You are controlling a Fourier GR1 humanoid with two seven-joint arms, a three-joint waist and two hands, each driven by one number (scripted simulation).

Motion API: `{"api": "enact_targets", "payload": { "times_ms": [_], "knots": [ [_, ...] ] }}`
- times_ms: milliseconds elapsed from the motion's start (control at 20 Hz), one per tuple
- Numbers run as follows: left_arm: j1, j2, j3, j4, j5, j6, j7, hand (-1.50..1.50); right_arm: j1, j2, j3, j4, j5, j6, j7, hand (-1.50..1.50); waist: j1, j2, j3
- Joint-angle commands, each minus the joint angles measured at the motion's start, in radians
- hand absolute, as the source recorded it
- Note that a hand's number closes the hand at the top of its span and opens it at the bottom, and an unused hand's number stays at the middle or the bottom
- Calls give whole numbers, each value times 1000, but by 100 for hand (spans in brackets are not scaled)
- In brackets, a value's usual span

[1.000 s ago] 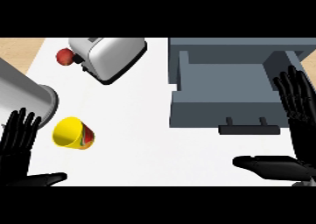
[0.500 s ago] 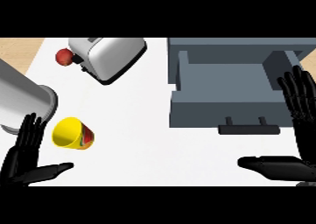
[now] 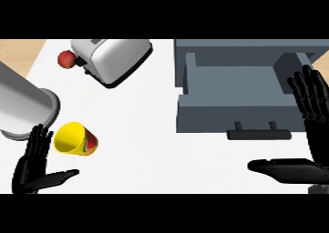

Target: Pick up the cup, place it into the drawer and close the drawer

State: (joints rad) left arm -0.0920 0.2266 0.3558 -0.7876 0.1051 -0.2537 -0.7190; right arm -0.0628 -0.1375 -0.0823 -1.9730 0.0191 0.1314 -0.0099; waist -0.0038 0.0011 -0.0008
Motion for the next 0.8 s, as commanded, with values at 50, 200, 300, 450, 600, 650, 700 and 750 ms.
{"api": "enact_targets", "payload": {
  "times_ms": [50, 200, 300, 450, 600, 650, 700, 750],
  "knots": [
    [-151, 72, 37, 309, -17, -33, -165, -150, -22, -7, -15, -59, -44, 13, 78, -150, -6, 1, -1],
    [-201, 81, 39, 450, -35, -35, -277, -150, 14, 21, 16, 0, 10, 9, -16, -150, -7, 2, -1],
    [-230, 91, 25, 468, -50, 4, -273, -150, 40, 14, -1, 1, -9, 29, -20, -150, -6, 2, -1],
    [-211, 100, 20, 515, -57, -41, -349, -150, -32, 31, 24, -13, 22, -13, 42, -150, -7, 3, -2],
    [-298, 72, 23, 539, -57, 16, -317, -150, -52, 6, -7, 49, 4, 17, -10, -150, -14, 7, -3],
    [-261, 112, 13, 539, -55, -42, -311, -150, 24, 37, 35, -33, 24, 5, 22, -150, -8, 2, -1],
    [-261, 47, 5, 548, -66, 11, -350, -150, -31, -4, -35, 61, -15, 31, -38, -150, -8, 4, -1],
    [-286, 66, 14, 572, -63, 8, -335, -150, 78, 36, 33, 0, 15, 40, -72, -150, -15, 4, -2]
  ]
}}
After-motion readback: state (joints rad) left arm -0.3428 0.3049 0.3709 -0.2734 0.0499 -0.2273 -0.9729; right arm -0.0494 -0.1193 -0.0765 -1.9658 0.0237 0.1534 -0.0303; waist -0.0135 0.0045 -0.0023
